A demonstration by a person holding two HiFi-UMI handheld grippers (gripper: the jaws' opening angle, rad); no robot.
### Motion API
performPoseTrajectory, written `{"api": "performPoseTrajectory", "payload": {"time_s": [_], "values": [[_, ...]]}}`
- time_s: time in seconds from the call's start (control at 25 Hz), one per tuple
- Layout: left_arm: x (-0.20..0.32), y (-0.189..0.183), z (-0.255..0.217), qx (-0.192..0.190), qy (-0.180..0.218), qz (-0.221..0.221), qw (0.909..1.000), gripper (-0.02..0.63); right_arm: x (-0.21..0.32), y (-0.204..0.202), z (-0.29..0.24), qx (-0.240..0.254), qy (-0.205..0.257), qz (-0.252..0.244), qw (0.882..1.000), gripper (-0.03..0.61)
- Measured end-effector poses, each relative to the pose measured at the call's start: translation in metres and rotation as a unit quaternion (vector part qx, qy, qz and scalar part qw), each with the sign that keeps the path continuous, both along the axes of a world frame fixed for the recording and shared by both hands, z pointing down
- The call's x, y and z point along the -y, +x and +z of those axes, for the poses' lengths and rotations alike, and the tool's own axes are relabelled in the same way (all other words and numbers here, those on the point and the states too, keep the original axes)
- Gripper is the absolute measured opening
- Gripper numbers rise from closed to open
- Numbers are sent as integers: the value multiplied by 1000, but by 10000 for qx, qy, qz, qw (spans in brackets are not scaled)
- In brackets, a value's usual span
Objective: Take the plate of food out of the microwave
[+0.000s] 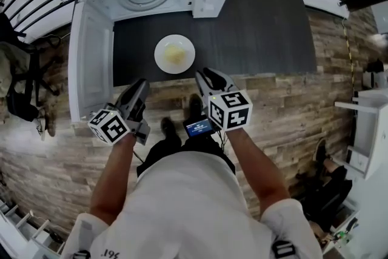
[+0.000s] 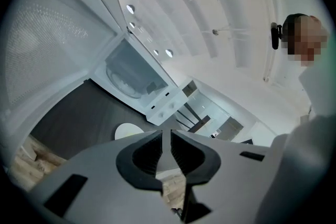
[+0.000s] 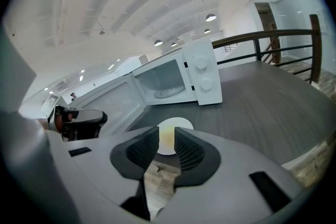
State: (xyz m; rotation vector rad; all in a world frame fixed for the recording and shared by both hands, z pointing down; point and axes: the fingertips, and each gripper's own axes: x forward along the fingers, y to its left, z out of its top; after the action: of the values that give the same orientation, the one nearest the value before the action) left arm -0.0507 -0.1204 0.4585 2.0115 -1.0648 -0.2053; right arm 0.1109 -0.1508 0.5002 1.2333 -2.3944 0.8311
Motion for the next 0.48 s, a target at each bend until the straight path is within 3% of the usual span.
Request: {"api": "performPoseTrajectory", "payload": {"time_s": [0.48], "values": [[-69, -5, -49, 9, 545, 636, 9965, 43, -73, -13, -54, -14, 498, 352, 9981, 91]]}}
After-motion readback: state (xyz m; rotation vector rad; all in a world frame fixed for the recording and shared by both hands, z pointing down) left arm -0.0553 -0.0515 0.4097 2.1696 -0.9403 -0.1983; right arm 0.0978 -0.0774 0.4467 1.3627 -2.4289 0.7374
